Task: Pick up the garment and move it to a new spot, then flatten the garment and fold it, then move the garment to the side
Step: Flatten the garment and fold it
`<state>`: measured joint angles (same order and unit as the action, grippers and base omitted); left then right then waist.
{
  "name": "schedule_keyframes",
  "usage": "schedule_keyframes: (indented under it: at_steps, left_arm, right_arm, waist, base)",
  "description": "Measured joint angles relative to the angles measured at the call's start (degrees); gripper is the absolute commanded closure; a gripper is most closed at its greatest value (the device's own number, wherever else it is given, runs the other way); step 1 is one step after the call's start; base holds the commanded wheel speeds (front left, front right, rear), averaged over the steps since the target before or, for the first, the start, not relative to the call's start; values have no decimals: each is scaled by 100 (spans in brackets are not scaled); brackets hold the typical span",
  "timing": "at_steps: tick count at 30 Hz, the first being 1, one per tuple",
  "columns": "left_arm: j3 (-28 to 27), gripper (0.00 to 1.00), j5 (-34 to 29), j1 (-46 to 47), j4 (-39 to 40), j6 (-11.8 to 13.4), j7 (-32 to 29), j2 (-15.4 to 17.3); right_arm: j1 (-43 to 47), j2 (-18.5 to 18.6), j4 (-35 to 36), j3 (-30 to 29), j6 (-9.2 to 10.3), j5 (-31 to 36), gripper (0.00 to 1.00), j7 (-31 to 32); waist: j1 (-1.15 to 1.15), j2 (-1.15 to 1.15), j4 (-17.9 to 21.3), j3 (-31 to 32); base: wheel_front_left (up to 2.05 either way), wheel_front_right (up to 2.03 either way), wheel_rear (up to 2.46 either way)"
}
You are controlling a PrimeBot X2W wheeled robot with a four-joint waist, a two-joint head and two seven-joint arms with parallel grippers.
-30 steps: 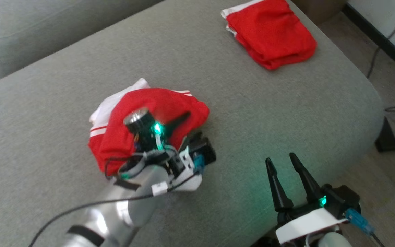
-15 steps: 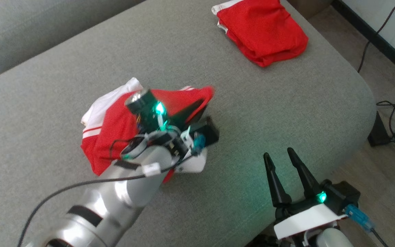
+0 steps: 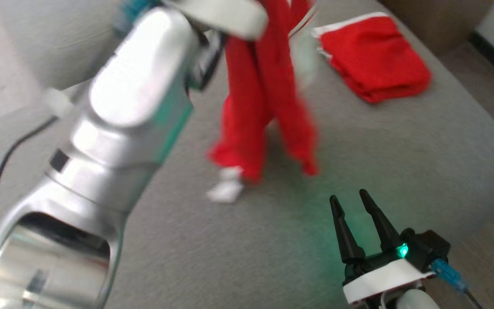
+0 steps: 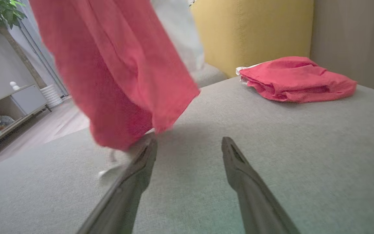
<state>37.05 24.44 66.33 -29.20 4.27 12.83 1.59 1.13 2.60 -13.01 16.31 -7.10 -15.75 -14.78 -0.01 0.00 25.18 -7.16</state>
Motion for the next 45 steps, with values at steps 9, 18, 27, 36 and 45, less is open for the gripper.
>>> schedule_keyframes:
  at_steps: [9, 18, 27, 36, 45]
  left_arm:
    - [-1050, 100, 592, -1399, -89, 230, 189, 122]
    - [-2907, 100, 903, -5163, 742, -244, 186, 109]
    - [-2934, 0, 566, -6311, 1003, -224, 187, 107]
    - [-2609, 0, -1975, -5963, 1605, -309, 187, 725]
    - [-2278, 0, -2292, -5183, 1146, -692, -765, 1091]
  right_arm:
    - [-1, 0, 24, -99, 0, 20, 0, 0]
    - [-42, 1, -18, -145, 0, 231, 0, 0]
    - [-39, 1, -24, -175, 0, 330, 0, 0]
    - [-41, 2, -9, -100, 0, 330, 0, 0]
    - [-47, 4, -22, -70, 0, 330, 0, 0]
  waist:
    - [1, 0, -971, 17]
    - [1, 0, -1814, -161]
    - [0, 0, -2272, -109]
    - [0, 0, -2320, -264]
    - [1, 0, -2120, -349]
  base:
    - [0, 0, 0]
    - [0, 0, 0]
    - [0, 0, 0]
    - [0, 0, 0]
    - [0, 0, 0]
